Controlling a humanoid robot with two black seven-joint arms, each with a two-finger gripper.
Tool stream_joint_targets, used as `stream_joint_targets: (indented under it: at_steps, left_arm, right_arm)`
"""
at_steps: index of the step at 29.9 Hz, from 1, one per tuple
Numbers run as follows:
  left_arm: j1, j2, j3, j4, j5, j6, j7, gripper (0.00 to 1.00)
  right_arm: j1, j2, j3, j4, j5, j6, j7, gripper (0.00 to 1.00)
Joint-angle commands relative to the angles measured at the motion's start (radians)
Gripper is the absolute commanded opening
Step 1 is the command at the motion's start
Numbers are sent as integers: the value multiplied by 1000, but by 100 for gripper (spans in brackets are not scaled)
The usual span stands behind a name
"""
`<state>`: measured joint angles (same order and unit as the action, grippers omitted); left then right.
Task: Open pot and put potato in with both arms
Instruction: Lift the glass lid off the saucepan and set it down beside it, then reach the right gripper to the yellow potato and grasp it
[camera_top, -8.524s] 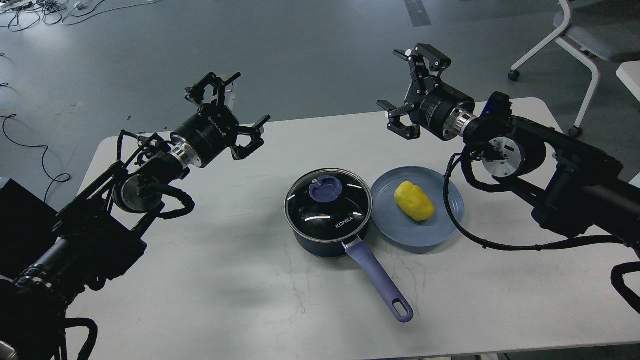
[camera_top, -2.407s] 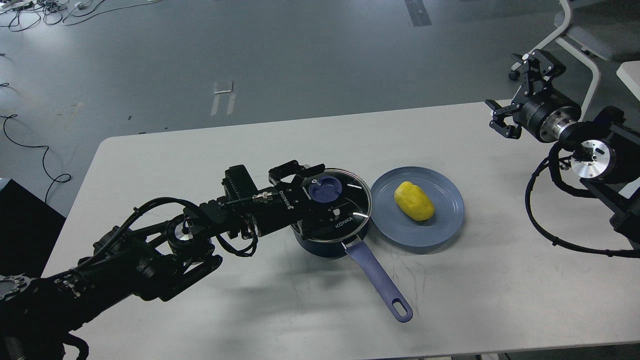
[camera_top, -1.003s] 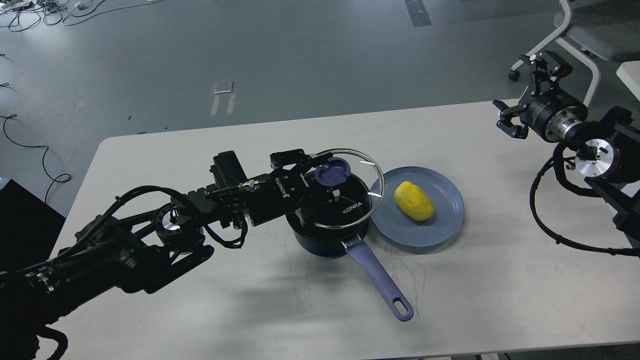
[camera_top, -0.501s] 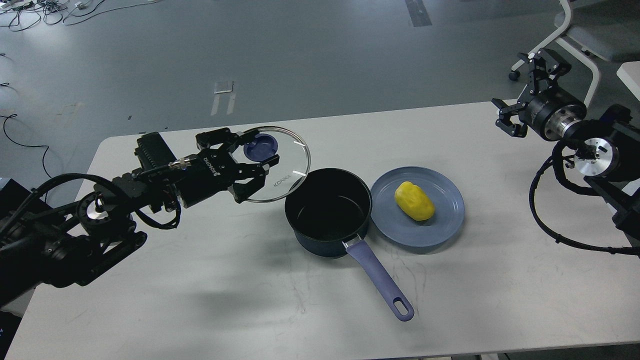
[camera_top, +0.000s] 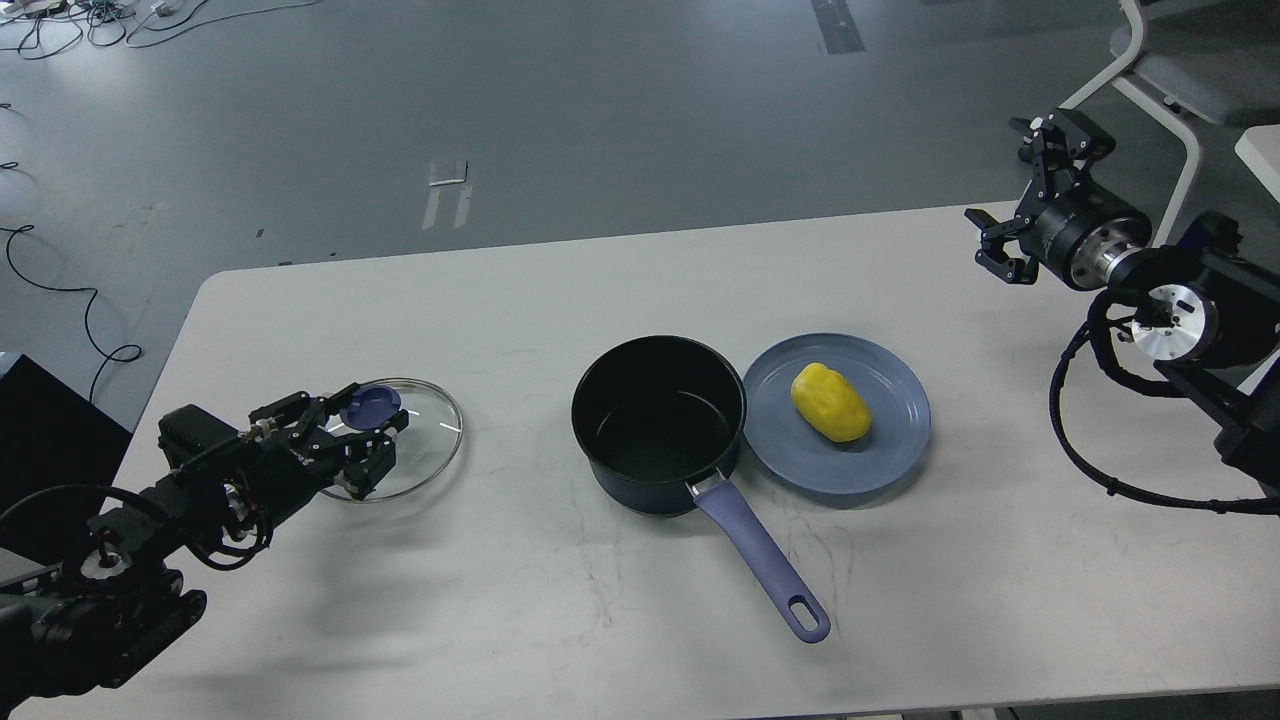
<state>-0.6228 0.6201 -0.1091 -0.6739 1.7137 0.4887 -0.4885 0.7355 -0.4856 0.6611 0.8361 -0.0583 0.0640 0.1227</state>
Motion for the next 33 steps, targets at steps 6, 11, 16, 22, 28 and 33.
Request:
stream_joint_targets:
  at_steps: [6,11,16,22,28,33]
  left_arm:
    - [3,-59,0,60,-28,0,0,45]
    - [6,-76,0,59,-51,0,0,99]
    - [3,-74,0,30,-75,0,0,99]
    - [-20,-65,-4,-54,-242,0,0,99]
    - [-104,61,-13,-395,-463,0,0,99]
    - [-188,72,-62,-490,-700,-143,0,99]
  right_arm:
    - [13,-5,-24,1,0,-1,-1,100]
    - [8,-10,-38,0,0,-1,-1,100]
    - [4,-10,-40,8,2,0,0,100]
    - [7,-53,-58,133,-41,3,28,100]
    - [15,-120,-127,256,-393,0,152,100]
    - [8,-180,-250,304,-702,-3,231,100]
